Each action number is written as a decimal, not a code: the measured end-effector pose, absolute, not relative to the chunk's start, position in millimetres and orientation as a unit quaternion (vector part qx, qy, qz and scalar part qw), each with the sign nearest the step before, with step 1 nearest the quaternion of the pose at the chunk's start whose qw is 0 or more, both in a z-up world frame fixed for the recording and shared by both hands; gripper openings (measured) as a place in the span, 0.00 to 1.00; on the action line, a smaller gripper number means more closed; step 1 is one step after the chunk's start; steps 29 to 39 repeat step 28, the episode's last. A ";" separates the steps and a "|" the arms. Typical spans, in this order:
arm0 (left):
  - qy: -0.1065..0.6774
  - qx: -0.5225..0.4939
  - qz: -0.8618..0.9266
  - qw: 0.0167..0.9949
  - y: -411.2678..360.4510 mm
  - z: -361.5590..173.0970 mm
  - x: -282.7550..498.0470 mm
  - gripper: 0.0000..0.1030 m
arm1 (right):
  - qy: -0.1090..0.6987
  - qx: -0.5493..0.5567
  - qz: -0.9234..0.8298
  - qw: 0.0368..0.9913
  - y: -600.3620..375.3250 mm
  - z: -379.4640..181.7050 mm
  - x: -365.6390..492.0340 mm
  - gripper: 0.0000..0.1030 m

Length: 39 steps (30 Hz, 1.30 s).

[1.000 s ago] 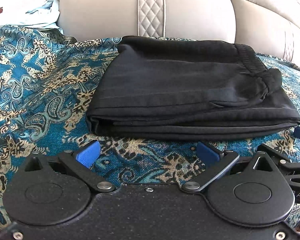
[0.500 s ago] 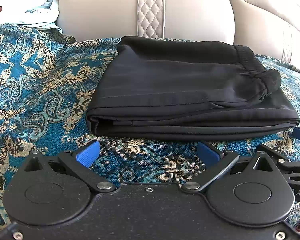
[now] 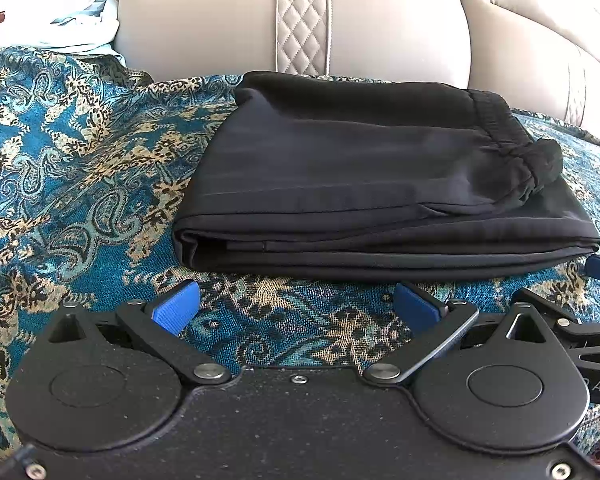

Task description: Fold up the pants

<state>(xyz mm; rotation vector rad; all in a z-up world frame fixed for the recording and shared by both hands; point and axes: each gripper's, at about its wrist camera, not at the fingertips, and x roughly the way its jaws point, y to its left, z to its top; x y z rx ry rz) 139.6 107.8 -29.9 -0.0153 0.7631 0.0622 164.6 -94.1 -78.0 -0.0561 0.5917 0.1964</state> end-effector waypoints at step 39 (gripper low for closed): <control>0.365 -0.005 0.030 0.930 106.6 -30.2 138.3 1.00 | 0.292 -0.027 0.097 0.951 -93.8 -77.9 164.8 1.00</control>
